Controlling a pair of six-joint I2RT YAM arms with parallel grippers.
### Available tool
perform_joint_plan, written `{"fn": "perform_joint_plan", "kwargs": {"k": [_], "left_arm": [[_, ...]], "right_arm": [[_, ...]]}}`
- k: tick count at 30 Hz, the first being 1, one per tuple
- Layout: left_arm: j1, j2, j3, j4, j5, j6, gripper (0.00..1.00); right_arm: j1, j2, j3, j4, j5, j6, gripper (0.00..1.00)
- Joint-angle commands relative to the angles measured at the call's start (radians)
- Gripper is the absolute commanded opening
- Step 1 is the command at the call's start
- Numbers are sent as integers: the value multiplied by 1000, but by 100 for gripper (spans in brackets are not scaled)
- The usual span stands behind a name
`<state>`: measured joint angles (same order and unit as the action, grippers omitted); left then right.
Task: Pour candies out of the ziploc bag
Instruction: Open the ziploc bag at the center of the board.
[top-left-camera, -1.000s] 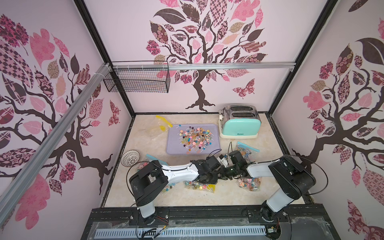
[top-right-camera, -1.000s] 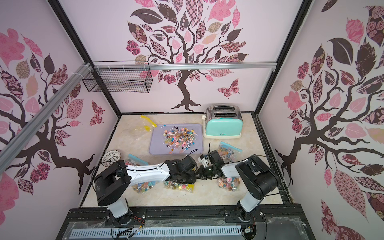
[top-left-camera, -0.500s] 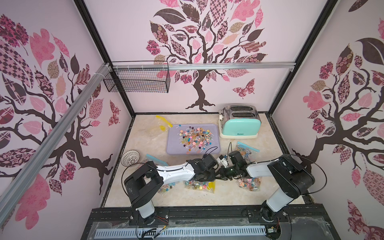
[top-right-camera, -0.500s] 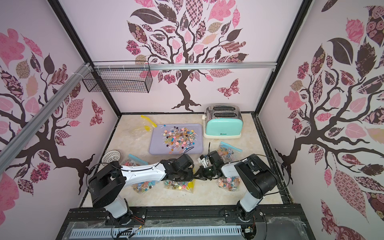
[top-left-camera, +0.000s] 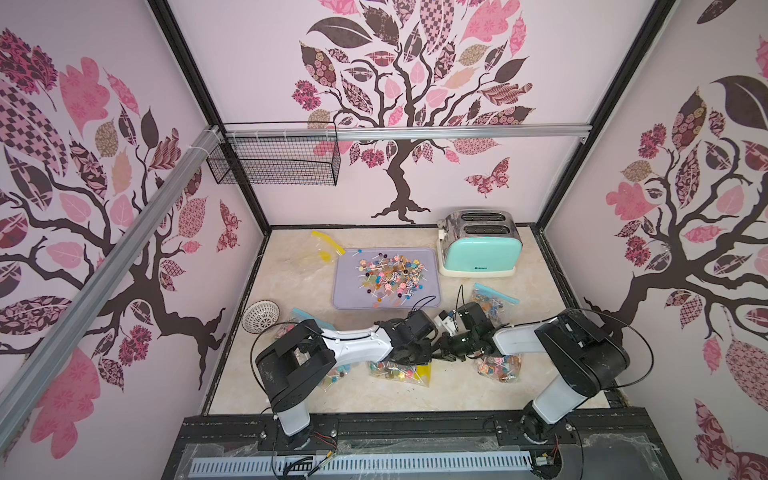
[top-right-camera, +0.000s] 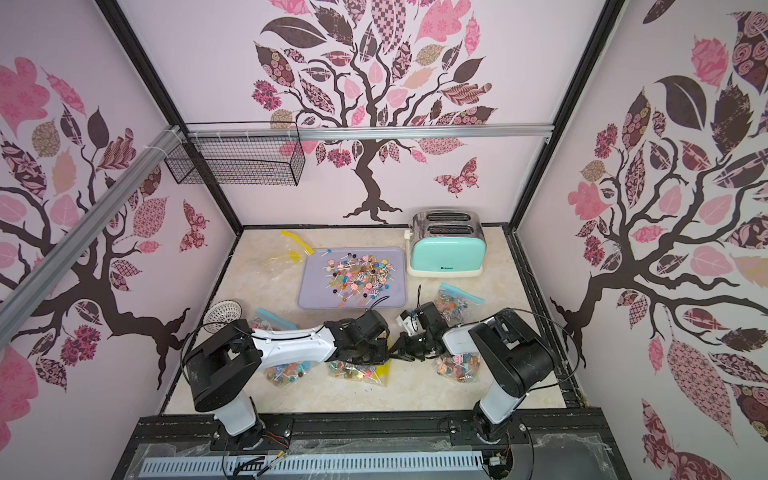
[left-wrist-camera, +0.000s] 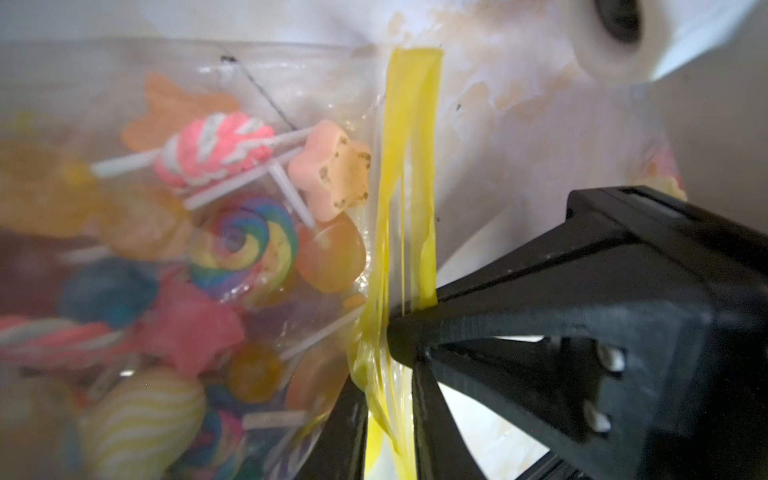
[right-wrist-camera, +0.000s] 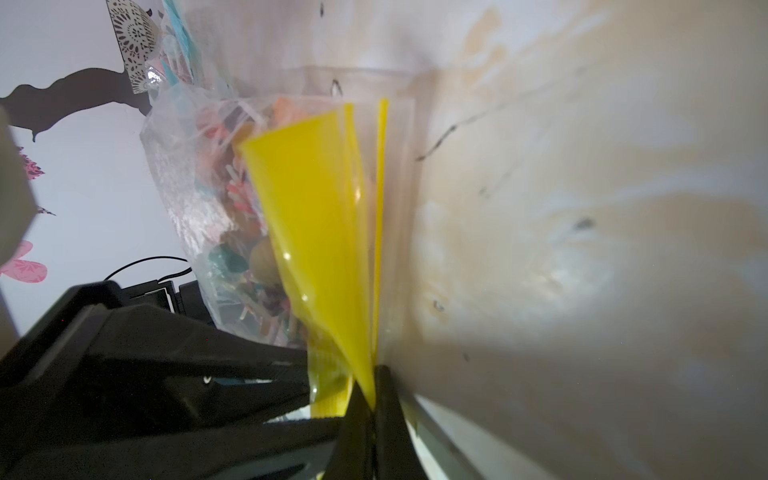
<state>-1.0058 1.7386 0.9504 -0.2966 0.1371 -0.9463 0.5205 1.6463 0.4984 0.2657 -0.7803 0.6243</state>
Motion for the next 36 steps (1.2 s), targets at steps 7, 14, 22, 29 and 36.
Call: {"fn": "perform_joint_plan", "kwargs": {"k": [7, 14, 22, 29, 36], "left_arm": [[-20, 23, -31, 21, 30, -15, 22], [-14, 52, -18, 19, 13, -10, 18], [-4, 58, -19, 22, 1, -6, 4], [-4, 42, -24, 24, -3, -7, 0], [-4, 20, -11, -94, -117, -85, 0]], "right_arm": [[8, -3, 14, -8, -20, -14, 0], [7, -5, 7, -10, -20, -12, 0], [7, 1, -5, -5, -13, -11, 0], [9, 1, -8, -62, 53, -28, 0], [18, -38, 9, -241, 264, -66, 0]]}}
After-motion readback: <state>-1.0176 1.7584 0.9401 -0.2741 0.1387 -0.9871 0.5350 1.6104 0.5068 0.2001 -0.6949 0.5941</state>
